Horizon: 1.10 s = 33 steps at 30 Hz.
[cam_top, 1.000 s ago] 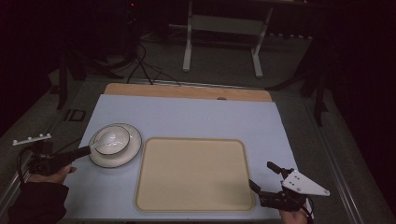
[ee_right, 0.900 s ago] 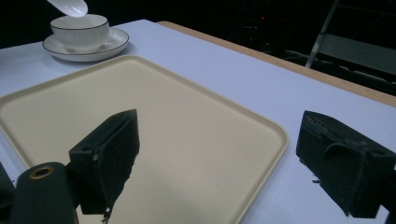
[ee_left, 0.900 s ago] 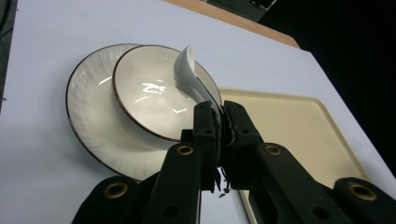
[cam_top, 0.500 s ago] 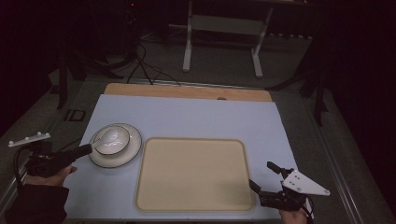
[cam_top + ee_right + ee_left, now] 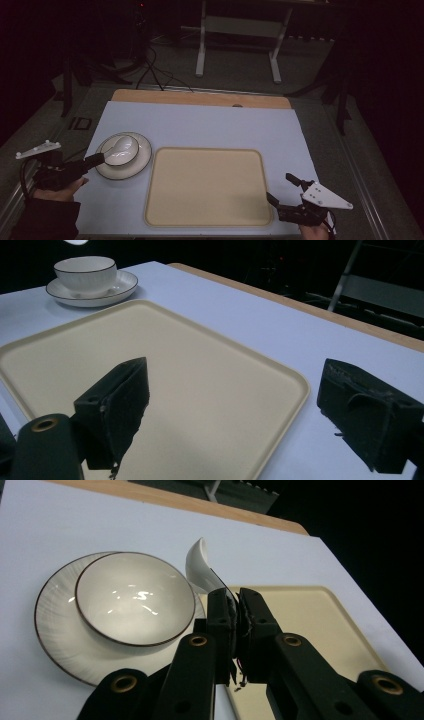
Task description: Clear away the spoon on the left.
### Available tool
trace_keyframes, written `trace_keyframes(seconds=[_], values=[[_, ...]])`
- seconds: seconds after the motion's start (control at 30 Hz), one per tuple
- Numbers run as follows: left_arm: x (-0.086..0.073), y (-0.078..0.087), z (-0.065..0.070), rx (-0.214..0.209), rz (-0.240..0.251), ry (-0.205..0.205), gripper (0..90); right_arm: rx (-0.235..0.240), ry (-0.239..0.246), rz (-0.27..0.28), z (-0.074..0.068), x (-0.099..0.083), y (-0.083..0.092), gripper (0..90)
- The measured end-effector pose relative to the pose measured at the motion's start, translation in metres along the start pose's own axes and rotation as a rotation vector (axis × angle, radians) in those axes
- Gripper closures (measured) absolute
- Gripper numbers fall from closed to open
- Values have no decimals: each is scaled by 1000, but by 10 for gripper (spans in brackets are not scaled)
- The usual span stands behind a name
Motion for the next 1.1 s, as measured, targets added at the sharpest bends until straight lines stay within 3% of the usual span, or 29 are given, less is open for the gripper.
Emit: trace_keyframes(seconds=[0.3, 0.57, 1.1], values=[[-4, -2, 19, -5, 16, -21, 854, 1, -6, 2, 0, 0, 1, 133], [-13, -7, 26, -4, 8, -33, 855, 2, -8, 2, 1, 0, 0, 134], [-27, -28, 51, -37, -8, -50, 857, -1, -9, 1, 1, 0, 0, 133]])
Point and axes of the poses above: each handheld gripper's, and its own axes: y roughly backward along the jaws, x roughly out of its top, z roughly to its right, the point moved 2 cm from there along -y, roughly forward along the jaws, and after that the axes turned 13 degrees about x, right-handed, at the moved point
